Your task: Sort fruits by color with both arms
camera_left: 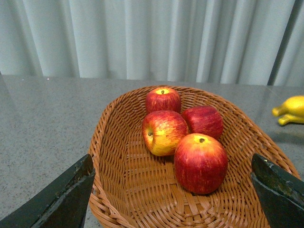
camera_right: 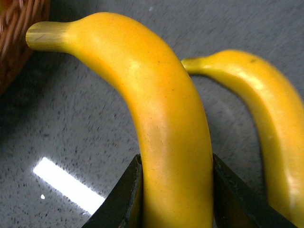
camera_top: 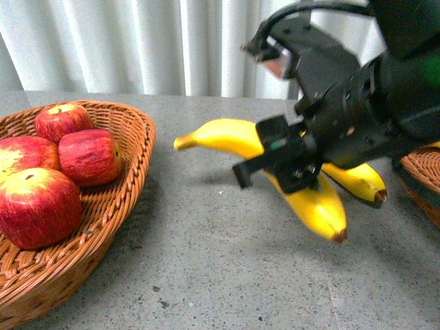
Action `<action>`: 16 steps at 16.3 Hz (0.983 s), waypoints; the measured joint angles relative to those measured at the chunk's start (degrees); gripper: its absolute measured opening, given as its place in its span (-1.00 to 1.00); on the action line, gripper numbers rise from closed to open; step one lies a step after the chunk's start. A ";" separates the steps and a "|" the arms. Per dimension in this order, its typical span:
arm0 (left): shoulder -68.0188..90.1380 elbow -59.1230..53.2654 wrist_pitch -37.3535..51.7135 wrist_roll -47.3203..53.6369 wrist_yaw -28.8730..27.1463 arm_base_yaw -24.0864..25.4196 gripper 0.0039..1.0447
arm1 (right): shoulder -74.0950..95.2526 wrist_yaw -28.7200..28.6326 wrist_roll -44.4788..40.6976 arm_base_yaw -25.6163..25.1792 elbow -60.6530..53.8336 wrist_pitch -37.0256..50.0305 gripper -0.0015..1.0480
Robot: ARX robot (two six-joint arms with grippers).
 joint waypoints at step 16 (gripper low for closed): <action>0.00 0.00 0.00 0.00 0.00 0.00 0.88 | -18.78 -27.58 -19.65 -52.37 -13.22 2.91 -0.34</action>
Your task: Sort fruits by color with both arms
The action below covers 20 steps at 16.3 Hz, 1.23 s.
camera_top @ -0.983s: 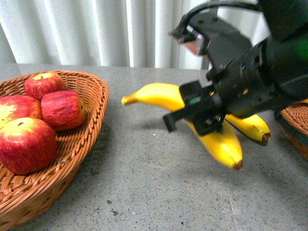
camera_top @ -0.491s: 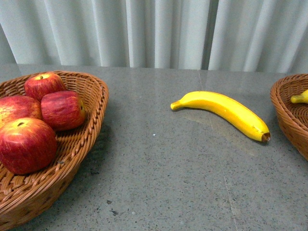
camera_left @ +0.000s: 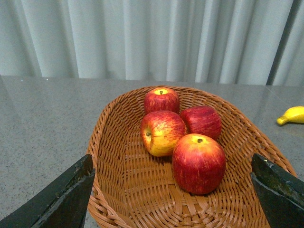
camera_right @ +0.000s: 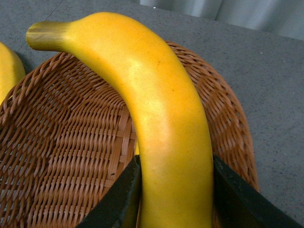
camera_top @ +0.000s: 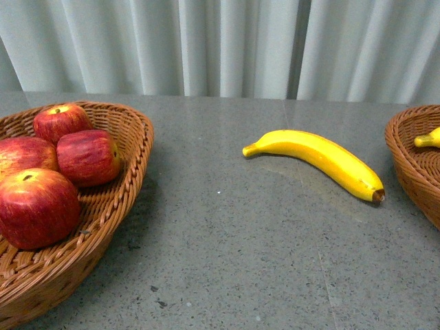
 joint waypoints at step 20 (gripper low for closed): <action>0.00 0.00 0.00 0.00 -0.02 0.00 0.88 | 24.68 12.83 7.67 44.83 29.70 -1.99 0.87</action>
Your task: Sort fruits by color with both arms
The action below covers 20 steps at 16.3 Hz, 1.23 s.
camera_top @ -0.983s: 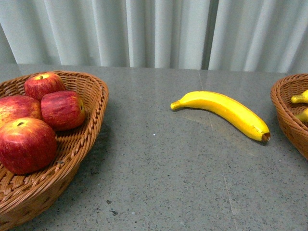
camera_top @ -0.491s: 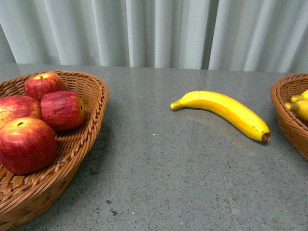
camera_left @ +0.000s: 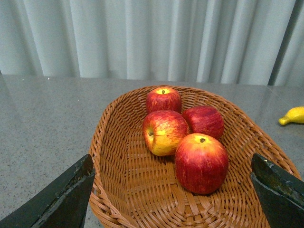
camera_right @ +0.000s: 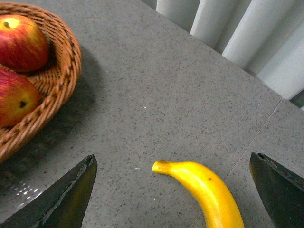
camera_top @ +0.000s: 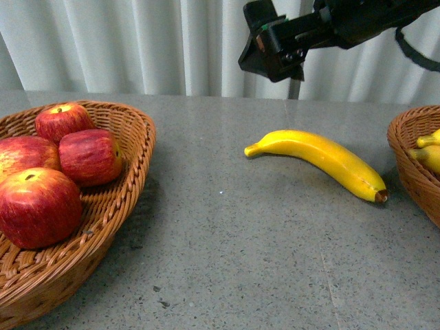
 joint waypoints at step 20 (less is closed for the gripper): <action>0.00 0.00 0.00 0.00 0.02 0.00 0.88 | 20.24 12.28 -15.39 -3.45 15.30 -18.51 0.87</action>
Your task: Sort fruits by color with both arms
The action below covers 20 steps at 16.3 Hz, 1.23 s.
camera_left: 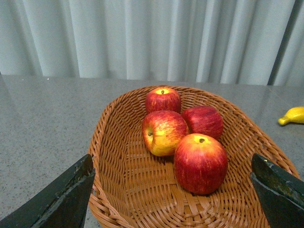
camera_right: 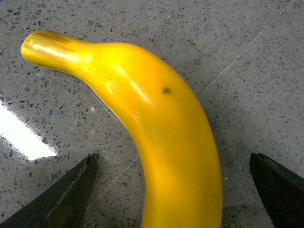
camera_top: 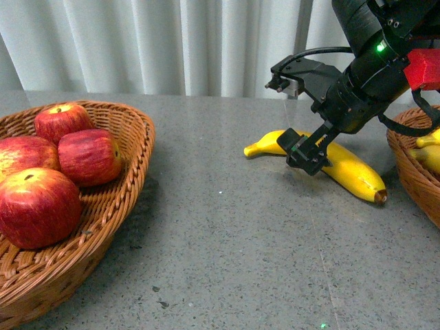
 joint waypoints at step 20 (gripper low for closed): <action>0.00 0.00 0.00 0.00 -0.02 0.00 0.88 | -22.77 -29.53 30.95 -6.97 -13.60 32.76 -0.30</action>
